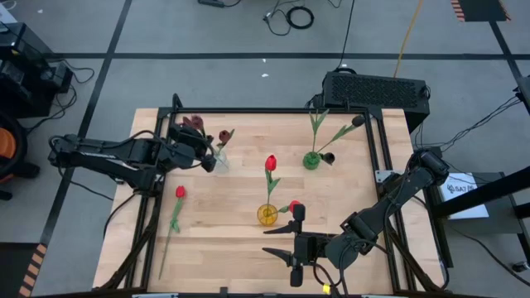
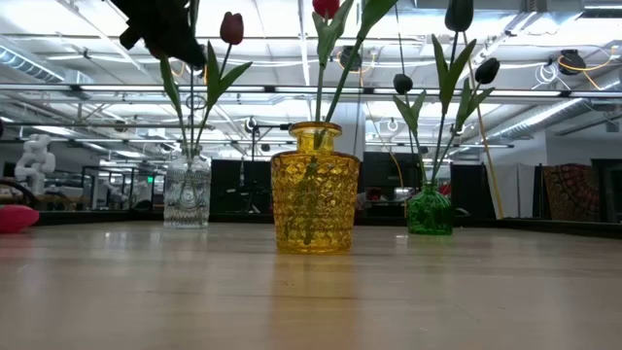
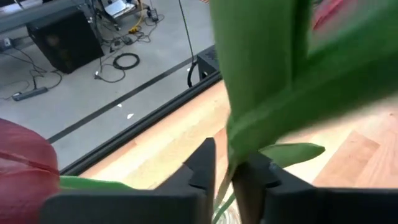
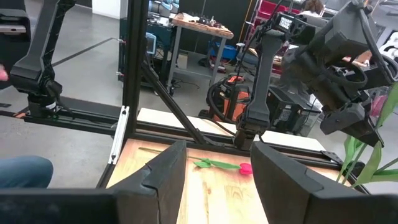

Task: Sort flowers into vase by color
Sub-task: Put the dark red flower into the transparent vase

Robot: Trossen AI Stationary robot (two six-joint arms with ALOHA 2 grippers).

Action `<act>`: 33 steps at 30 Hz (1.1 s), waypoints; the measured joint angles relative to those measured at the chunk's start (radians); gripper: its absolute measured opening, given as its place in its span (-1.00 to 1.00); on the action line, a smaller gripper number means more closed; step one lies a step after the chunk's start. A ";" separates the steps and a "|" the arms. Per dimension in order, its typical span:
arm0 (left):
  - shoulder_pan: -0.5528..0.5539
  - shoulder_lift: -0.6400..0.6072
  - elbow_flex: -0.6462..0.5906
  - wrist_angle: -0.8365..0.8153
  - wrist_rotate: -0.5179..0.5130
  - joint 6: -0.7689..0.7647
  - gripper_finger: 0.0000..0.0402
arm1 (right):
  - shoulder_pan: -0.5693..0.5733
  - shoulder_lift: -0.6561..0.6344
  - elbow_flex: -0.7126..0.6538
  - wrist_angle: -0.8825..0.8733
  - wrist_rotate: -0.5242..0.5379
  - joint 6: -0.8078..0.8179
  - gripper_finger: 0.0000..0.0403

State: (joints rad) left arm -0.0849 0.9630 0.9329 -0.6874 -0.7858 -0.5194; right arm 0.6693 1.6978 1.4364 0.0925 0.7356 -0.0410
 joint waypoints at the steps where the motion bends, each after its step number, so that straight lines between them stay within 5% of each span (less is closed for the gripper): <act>1: 0.002 0.000 0.000 0.000 0.003 0.000 -0.70 | 0.000 0.000 0.000 0.000 0.000 0.000 -0.14; 15: -0.060 -0.004 0.000 -0.004 0.113 0.001 0.01 | 0.000 0.000 0.000 0.000 0.000 0.000 -0.14; 33: -0.191 -0.004 0.260 -0.201 0.001 0.057 0.06 | 0.000 0.000 0.000 -0.001 0.000 0.003 -0.14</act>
State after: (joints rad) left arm -0.2758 0.9588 1.1932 -0.8882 -0.7844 -0.4624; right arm 0.6693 1.6978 1.4364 0.0914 0.7361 -0.0383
